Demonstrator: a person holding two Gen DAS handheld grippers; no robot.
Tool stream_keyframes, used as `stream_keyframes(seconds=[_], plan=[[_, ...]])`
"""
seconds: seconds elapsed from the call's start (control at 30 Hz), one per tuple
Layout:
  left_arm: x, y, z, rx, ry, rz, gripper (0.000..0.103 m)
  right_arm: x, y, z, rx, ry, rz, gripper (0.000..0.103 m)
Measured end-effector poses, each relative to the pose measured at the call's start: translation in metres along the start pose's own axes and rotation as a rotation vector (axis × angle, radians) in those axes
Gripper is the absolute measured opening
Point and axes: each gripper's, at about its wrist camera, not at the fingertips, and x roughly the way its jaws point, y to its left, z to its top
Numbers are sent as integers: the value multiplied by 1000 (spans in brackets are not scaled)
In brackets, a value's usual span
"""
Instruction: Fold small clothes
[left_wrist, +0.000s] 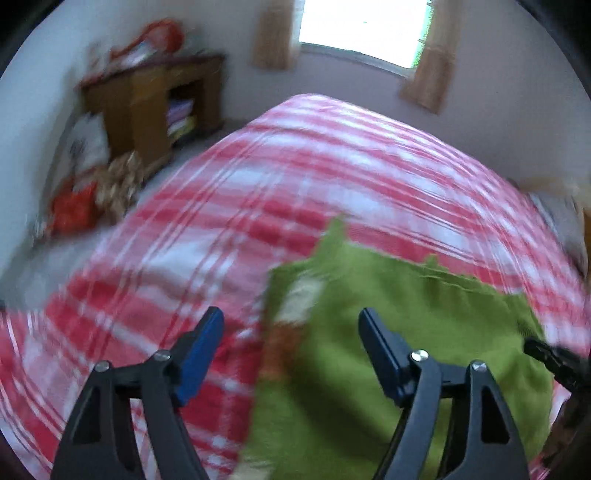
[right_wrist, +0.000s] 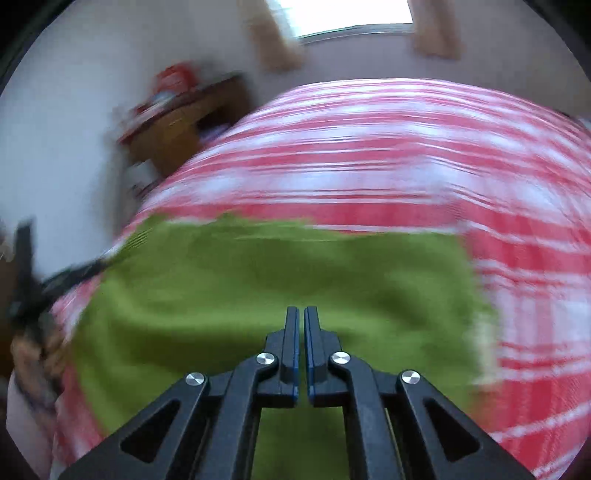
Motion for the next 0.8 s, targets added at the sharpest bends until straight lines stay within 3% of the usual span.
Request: stream_keyframes(seconds=[0.13, 0.2, 0.23, 0.27, 0.3, 0.33, 0.4, 0.47, 0.5, 0.6, 0.7, 0.77, 0.8], plan=[[24, -39, 11, 169, 21, 68, 78, 45, 54, 12, -192, 171, 126, 3], [47, -36, 13, 156, 61, 107, 77, 75, 61, 16, -268, 240, 32, 3], [56, -29, 12, 126, 83, 140, 74, 80, 57, 20, -260, 211, 22, 3], [68, -14, 12, 54, 108, 134, 78, 85, 49, 25, -235, 200, -34, 2], [70, -1, 11, -19, 120, 87, 81, 91, 37, 32, -202, 187, -68, 1], [68, 12, 8, -87, 115, 50, 82, 94, 21, 41, -139, 162, -60, 0], [62, 24, 7, -142, 71, 67, 82, 91, -7, 52, 1, 106, -73, 0], [59, 34, 4, -193, 50, 83, 82, 73, -17, 56, 48, -2, -248, 0], [59, 38, 3, -218, 46, 64, 82, 64, -19, 56, 74, -36, -244, 0], [65, 30, 5, -182, 48, 105, 83, 48, -10, 47, 115, -14, 60, 2], [83, 18, 19, -130, 104, 204, 91, 66, 34, 35, -28, 119, 254, 2], [95, 21, 31, -129, 135, 270, 98, 87, 71, 19, -164, 237, 300, 2], [94, 27, 32, -146, 136, 295, 98, 93, 81, 16, -215, 232, 267, 2]])
